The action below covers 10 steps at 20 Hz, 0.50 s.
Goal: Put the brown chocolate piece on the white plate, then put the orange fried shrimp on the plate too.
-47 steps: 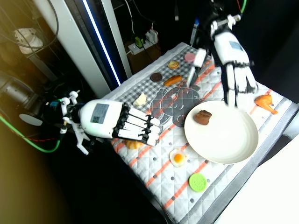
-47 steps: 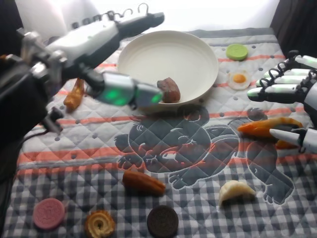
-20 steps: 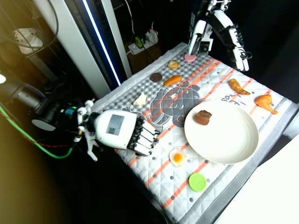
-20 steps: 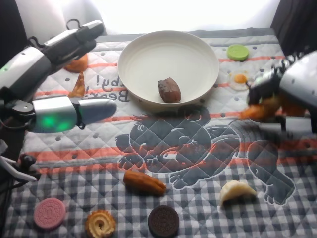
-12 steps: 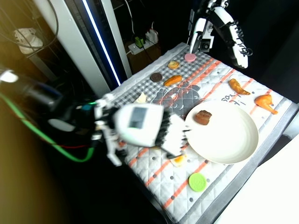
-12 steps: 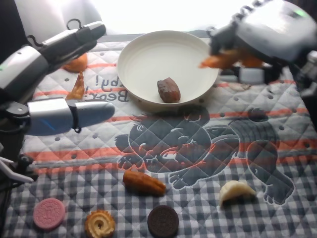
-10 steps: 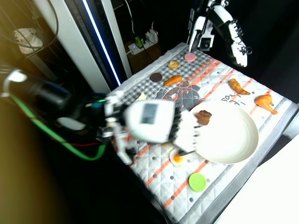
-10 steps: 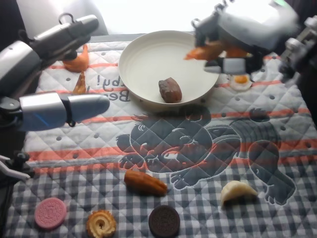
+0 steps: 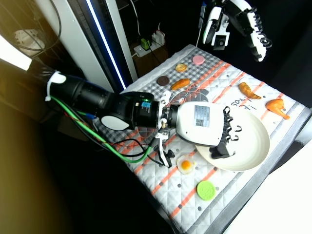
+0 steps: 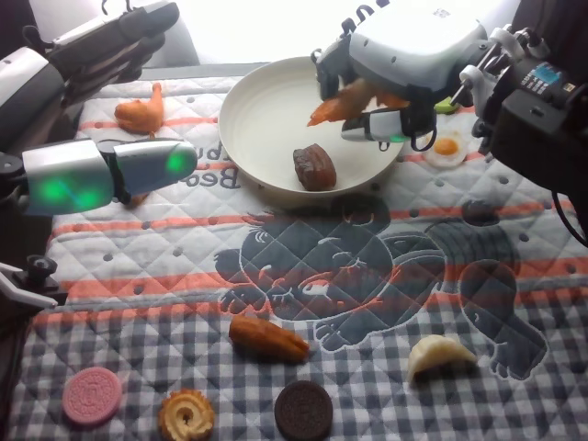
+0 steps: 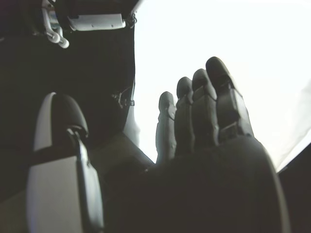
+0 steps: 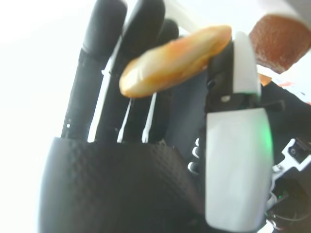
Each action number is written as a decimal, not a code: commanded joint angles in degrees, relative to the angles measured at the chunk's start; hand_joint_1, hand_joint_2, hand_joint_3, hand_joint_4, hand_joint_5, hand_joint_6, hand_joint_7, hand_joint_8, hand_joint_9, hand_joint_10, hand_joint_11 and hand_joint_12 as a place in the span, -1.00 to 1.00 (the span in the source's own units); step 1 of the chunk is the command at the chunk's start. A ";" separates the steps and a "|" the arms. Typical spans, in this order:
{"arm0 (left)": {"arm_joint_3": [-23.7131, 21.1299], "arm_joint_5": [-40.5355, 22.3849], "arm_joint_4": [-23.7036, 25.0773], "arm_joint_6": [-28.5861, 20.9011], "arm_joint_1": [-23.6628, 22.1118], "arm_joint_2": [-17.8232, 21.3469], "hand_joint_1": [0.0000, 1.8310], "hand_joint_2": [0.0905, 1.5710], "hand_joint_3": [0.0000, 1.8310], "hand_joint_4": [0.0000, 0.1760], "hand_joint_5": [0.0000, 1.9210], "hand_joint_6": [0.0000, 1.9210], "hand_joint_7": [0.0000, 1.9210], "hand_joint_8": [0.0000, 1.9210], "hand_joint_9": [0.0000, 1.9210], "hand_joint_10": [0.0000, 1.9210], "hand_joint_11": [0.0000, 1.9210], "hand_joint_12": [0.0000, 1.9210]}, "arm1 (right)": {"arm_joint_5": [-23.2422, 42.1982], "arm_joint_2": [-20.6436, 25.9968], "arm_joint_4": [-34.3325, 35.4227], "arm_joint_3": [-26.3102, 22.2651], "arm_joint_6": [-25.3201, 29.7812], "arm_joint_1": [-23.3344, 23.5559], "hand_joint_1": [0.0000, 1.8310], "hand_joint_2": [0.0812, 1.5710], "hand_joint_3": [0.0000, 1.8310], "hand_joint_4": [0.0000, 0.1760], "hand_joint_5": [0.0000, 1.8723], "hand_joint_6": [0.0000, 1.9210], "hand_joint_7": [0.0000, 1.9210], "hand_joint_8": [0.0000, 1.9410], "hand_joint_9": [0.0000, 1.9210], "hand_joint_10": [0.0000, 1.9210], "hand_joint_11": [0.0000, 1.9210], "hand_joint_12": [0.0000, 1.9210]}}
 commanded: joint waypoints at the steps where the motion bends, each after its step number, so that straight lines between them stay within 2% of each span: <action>1: 0.20 -6.97 0.79 -0.66 -0.69 -0.17 -0.13 0.17 -1.00 0.37 -0.74 -1.00 -0.72 -1.00 -0.76 -1.00 -1.00 -0.47 | 8.99 0.25 0.08 -0.91 0.05 1.05 -0.19 0.27 -1.00 -0.80 -0.54 -0.96 -0.47 -0.88 -0.43 -0.75 -0.73 0.20; 2: 0.21 -6.82 0.77 -0.89 -0.69 -0.12 -0.13 0.15 -1.00 0.24 -0.73 -1.00 -0.69 -0.99 -0.73 -0.99 -1.00 -0.36 | 10.04 1.19 0.11 -1.98 0.05 1.05 -0.23 0.26 -1.00 -0.68 -0.62 -0.99 -0.53 -0.97 -0.47 -0.87 -0.95 0.23; 3: 0.26 -6.83 0.77 -1.15 -0.63 -0.11 -0.13 0.14 -1.00 0.15 -0.73 -1.00 -0.69 -1.00 -0.72 -0.99 -1.00 -0.36 | 10.42 1.84 0.11 -2.43 0.05 1.05 -0.26 0.25 -1.00 -0.71 -0.64 -1.00 -0.54 -0.99 -0.49 -0.92 -0.99 0.21; 4: 0.44 -6.97 0.77 -1.98 -0.42 -0.08 -0.10 0.14 -1.00 0.19 -0.72 -1.00 -0.68 -1.00 -0.73 -1.00 -1.00 -0.28 | 11.62 3.39 0.15 -3.27 0.06 1.05 -0.29 0.26 -1.00 -0.83 -0.62 -1.00 -0.54 -1.00 -0.39 -0.91 -0.69 0.28; 5: 0.67 -7.40 0.77 -3.31 -0.05 0.01 -0.10 0.14 -1.00 0.20 -0.72 -1.00 -0.69 -1.00 -0.73 -1.00 -1.00 -0.27 | 13.42 5.65 0.26 -4.55 0.06 1.02 -0.34 0.27 -0.99 -0.85 -0.62 -1.00 -0.55 -1.00 -0.43 -0.94 -0.74 0.25; 6: 0.79 -7.84 0.77 -4.08 0.22 0.10 -0.13 0.15 -1.00 0.30 -0.72 -1.00 -0.70 -1.00 -0.74 -1.00 -1.00 -0.26 | 14.43 6.90 0.50 -5.34 0.06 0.45 -0.38 0.29 -1.00 -0.78 -0.62 -1.00 -0.56 -1.00 -0.50 -0.98 -0.91 0.22; 7: 0.95 -8.97 0.65 -5.45 0.69 0.38 -0.13 0.16 -0.99 0.25 -0.73 -1.00 -0.70 -1.00 -0.75 -1.00 -1.00 -0.26 | 17.12 9.44 1.05 -7.37 0.06 -1.07 -0.40 0.31 -1.00 -0.73 -0.62 -1.00 -0.56 -1.00 -0.52 -1.00 -0.96 0.24; 8: 1.01 -9.58 0.35 -6.11 0.99 0.64 -0.13 0.16 -1.00 0.09 -0.72 -1.00 -0.69 -1.00 -0.73 -1.00 -1.00 -0.24 | 19.00 11.14 1.47 -8.77 0.06 -2.37 -0.46 0.30 -1.00 -0.52 -0.63 -1.00 -0.57 -1.00 -0.55 -1.00 -0.99 0.26; 9: 1.00 -10.40 -0.25 -6.27 1.36 1.06 -0.15 0.16 -1.00 0.00 -0.73 -1.00 -0.71 -0.99 -0.76 -0.99 -1.00 -0.39 | 22.42 13.95 2.41 -11.26 0.06 -5.21 -0.45 0.30 -1.00 -0.44 -0.62 -1.00 -0.55 -1.00 -0.58 -1.00 -1.00 0.10; 10: 1.07 -10.85 -0.79 -6.28 1.64 1.45 -0.15 0.16 -1.00 -0.16 -0.74 -1.00 -0.73 -1.00 -0.81 -0.97 -1.00 -0.77 | 25.53 16.00 3.47 -13.12 0.06 -7.64 -0.41 0.29 -1.00 -0.36 -0.59 -0.99 -0.53 -0.99 -0.59 -1.00 -1.00 -0.03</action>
